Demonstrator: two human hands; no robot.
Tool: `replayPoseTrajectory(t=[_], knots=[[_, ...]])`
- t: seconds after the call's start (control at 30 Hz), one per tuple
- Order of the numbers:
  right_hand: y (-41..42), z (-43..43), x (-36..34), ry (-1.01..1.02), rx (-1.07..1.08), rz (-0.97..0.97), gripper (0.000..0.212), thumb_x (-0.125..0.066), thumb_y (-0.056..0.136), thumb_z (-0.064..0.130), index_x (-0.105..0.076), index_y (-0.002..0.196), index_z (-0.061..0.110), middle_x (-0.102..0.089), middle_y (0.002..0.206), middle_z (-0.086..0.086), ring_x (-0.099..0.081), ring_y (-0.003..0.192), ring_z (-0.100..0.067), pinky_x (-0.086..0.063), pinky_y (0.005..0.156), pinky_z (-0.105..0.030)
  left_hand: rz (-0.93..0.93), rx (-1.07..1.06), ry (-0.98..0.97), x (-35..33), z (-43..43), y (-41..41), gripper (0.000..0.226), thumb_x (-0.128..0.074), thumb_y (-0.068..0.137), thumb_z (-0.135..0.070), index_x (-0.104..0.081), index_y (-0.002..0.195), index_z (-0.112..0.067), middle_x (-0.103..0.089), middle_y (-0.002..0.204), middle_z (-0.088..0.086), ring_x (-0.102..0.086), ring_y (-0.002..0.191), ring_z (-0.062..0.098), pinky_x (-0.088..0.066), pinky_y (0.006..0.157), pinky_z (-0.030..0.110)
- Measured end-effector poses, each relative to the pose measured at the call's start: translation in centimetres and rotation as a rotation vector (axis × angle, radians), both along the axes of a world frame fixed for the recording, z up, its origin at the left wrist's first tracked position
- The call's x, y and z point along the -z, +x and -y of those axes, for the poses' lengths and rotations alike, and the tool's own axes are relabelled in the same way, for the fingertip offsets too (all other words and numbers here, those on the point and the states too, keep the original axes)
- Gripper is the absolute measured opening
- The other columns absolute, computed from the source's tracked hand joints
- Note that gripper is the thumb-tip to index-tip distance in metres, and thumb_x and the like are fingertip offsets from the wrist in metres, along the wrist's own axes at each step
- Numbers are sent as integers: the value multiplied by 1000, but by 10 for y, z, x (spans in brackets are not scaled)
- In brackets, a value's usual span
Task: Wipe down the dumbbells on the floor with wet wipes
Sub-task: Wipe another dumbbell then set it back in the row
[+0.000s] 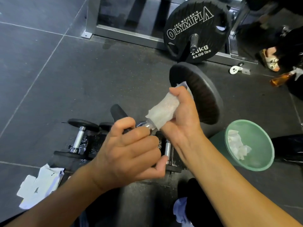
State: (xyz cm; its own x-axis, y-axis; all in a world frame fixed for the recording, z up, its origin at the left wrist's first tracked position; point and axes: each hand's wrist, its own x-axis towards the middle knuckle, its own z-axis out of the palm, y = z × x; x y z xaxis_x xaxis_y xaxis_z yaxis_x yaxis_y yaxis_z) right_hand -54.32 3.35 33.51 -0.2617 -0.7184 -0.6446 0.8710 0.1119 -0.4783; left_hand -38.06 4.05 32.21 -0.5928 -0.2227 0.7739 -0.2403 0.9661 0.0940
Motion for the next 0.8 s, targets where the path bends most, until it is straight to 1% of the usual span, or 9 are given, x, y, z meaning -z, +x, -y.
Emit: replayPoseTrajectory(t=[0.03, 0.13, 0.23, 0.33, 0.47, 0.57, 0.63, 0.73, 0.8], knots=[[-1, -2, 0, 11, 14, -34, 15, -64, 84, 22, -54, 82, 11, -45, 69, -5, -52, 56, -20, -50, 55, -29, -57, -22, 101, 0, 0, 0, 36, -78, 79, -23, -57, 52, -11, -63, 64, 2, -57, 74, 22, -43, 79, 41], [-3, -8, -3, -110, -7, -114, 29, -56, 81, 12, -51, 54, 19, -38, 55, 0, -43, 47, -15, -41, 52, -27, -273, -74, 586, -2, 6, 1, 37, -60, 88, -7, -48, 53, -4, -54, 64, 2, -52, 67, 28, -39, 70, 43], [-5, -12, -11, -333, -129, -99, 24, -55, 70, 8, -41, 57, 22, -30, 53, 5, -29, 48, -11, -32, 48, -25, -546, -62, 1186, -9, 14, -1, 33, -53, 86, -9, -40, 55, -10, -43, 63, 11, -39, 65, 29, -30, 66, 40], [-7, -13, -17, -576, -275, 79, 32, -58, 71, 5, -33, 63, 23, -27, 51, 6, -21, 46, -11, -25, 46, -25, -873, 57, 1776, -11, 24, -5, 43, -54, 86, -18, -36, 48, -10, -36, 57, 14, -33, 64, 27, -27, 68, 41], [-3, -13, -16, -707, -399, 257, 33, -61, 74, 0, -36, 67, 21, -26, 52, 3, -23, 45, -14, -27, 46, -28, -958, 140, 2388, 7, 29, -9, 47, -52, 84, -23, -36, 40, -14, -30, 46, 4, -17, 61, 21, -24, 63, 33], [2, -12, -15, -650, -358, 226, 31, -57, 74, 4, -33, 64, 22, -25, 52, 5, -22, 45, -13, -28, 45, -26, -888, 95, 2500, 15, 29, -11, 48, -50, 81, -22, -36, 35, -18, -31, 40, -1, -35, 44, 16, -28, 62, 31], [4, -12, -16, -579, -285, 146, 28, -49, 75, 8, -35, 56, 23, -23, 49, 7, -18, 45, -11, -27, 42, -24, -938, 90, 2461, 14, 31, -10, 50, -50, 85, -22, -35, 37, -18, -28, 41, -1, -29, 45, 16, -22, 59, 32], [5, -13, -19, -471, -158, 81, 30, -43, 74, 12, -33, 49, 24, -24, 45, 9, -12, 46, -10, -21, 41, -23, -986, 63, 2278, 3, 34, -10, 47, -52, 90, -22, -32, 48, -14, -28, 49, 2, -12, 62, 21, -10, 65, 39], [5, -12, -21, -398, -95, 43, 31, -45, 74, 13, -33, 48, 25, -18, 49, 8, -11, 48, -10, -17, 44, -23, -949, 26, 2029, -8, 32, -9, 43, -52, 90, -19, -34, 53, -12, -36, 55, 7, -25, 62, 22, -19, 63, 39]])
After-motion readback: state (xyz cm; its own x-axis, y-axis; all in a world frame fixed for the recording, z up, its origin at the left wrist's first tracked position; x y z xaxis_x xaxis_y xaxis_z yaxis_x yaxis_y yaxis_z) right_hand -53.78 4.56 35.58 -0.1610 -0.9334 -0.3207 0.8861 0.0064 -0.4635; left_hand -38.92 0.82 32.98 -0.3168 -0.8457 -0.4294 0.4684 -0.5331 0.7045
